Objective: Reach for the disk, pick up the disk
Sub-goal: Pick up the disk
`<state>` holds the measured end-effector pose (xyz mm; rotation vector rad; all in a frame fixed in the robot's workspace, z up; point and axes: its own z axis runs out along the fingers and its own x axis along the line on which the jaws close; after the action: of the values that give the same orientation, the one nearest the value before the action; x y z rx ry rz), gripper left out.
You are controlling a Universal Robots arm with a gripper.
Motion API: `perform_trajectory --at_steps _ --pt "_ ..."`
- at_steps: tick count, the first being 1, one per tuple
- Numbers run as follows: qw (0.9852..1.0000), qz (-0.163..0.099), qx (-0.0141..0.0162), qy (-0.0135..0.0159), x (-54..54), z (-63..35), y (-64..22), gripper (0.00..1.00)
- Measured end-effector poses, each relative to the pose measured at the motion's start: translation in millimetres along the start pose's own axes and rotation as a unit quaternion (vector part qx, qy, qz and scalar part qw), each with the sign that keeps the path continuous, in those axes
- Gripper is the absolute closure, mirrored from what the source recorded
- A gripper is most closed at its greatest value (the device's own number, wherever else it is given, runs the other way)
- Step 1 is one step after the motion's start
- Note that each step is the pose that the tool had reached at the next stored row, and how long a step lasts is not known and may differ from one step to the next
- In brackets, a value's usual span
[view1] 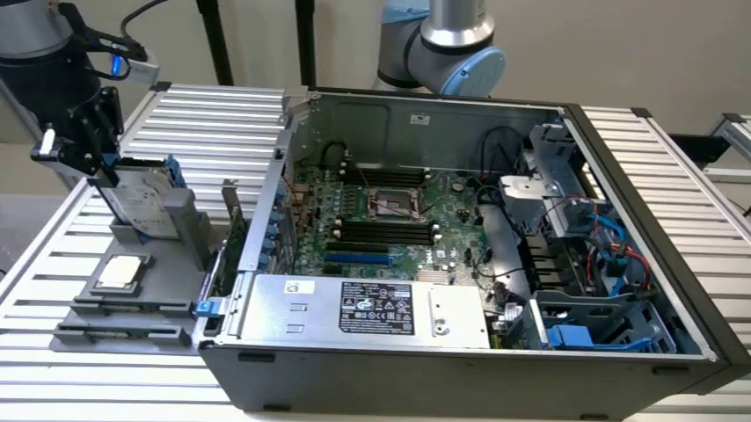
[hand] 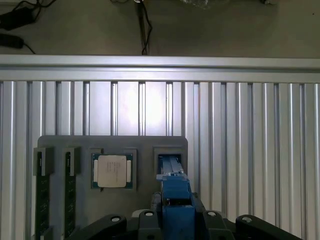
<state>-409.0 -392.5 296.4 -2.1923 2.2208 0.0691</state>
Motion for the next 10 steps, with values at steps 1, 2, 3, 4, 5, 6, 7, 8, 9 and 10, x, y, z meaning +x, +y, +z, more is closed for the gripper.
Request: perform_trajectory --at_steps 1,2,3,4,5,6,7,8,9,10 --pt "1.0000 0.000 0.0000 0.0000 0.0 0.0 0.0 0.67" --pt "1.0000 0.000 0.0000 0.0000 0.0 0.0 0.0 0.67" --pt "1.0000 0.000 0.0000 0.0000 0.0 0.0 0.0 0.67" --pt "1.0000 0.000 0.0000 0.0000 0.0 0.0 0.0 0.67" --pt "1.0000 0.000 0.0000 0.0000 0.0 0.0 0.0 0.67" --pt "1.0000 0.000 0.0000 0.0000 0.0 0.0 0.0 0.67" --pt "1.0000 0.000 0.0000 0.0000 0.0 0.0 0.0 0.67" --pt "1.0000 0.000 0.0001 0.0000 0.0 -0.2 0.0 0.67" --pt "1.0000 0.000 0.0001 0.0000 0.0 -0.7 0.1 0.67" --pt "1.0000 0.000 0.0003 0.0000 0.0 -1.3 0.0 0.67"
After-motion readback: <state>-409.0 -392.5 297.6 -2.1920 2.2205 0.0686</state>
